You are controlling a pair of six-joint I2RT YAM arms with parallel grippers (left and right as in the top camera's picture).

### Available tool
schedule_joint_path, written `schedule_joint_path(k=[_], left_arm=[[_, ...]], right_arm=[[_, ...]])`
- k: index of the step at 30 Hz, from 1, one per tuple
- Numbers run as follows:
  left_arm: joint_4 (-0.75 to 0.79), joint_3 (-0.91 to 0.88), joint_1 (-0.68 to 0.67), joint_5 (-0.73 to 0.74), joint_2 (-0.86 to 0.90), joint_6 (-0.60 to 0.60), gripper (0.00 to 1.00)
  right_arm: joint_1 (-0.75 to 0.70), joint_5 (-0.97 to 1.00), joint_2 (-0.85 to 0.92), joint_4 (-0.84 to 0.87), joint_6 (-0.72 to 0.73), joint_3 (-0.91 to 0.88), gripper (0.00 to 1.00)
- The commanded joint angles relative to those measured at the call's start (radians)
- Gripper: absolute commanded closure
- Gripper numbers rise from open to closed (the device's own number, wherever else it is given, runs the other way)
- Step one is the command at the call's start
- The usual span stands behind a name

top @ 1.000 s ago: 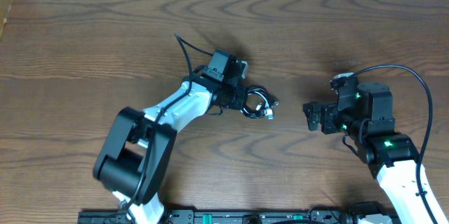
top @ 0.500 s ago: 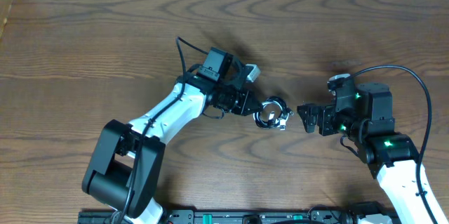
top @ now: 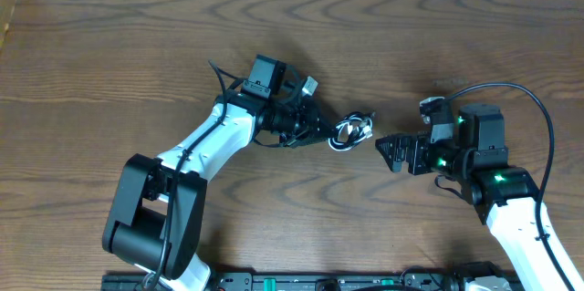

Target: Untangle cables

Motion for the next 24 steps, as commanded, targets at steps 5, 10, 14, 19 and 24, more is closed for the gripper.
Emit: schedule_joint_path(k=[5,10,14,19,24], left_arm=[[0.001,0.005,-0.006,0.126,-0.008,-0.095,0.92],[0.002,0.005,-0.013,0.192,-0.008,-0.114,0.92],[0.005,0.005,-0.015,0.245,-0.008,-0.124,0.92],[0.005,0.005,-0.017,0.247,-0.008,-0.125,0.93],[0.007,0.005,-0.017,0.242,-0.008,-0.181,0.92]], right_arm=[[0.004,-0.037,-0.001,0.067,-0.014,0.018,0.01],[0.004,-0.037,0.001,0.114,-0.014,0.018,0.01],[0.004,-0.082,0.001,0.124,-0.017,0.018,0.05],[0.004,-0.249,0.001,0.122,-0.05,0.018,0.12],[0.004,-0.365,0.001,0.119,-0.049,0.018,0.13]])
